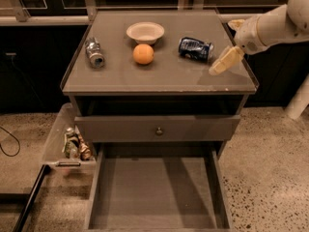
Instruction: Place pepsi can into middle drawer
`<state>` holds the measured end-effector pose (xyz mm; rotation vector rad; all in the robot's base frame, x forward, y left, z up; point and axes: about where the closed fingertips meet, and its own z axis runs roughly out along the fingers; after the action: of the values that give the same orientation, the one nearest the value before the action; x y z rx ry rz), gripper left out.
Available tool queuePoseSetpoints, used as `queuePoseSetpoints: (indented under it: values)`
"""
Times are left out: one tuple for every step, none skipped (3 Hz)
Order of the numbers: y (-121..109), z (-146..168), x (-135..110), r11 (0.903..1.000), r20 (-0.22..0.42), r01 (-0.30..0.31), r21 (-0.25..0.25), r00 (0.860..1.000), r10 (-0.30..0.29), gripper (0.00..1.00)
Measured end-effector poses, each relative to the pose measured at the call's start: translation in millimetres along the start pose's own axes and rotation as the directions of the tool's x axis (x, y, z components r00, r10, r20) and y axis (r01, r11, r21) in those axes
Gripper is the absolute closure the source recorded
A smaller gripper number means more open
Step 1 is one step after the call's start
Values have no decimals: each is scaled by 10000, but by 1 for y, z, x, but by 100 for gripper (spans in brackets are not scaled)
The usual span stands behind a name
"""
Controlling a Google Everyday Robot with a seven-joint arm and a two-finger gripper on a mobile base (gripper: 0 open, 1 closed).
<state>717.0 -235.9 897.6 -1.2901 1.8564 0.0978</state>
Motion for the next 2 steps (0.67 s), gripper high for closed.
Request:
queuePoseSetpoints:
  values:
    - [-13,22,3,9980,1518,-631,41,9865,617,0]
    - [-21,39,5,9924,2612,-1214,-207,9575,1226,0]
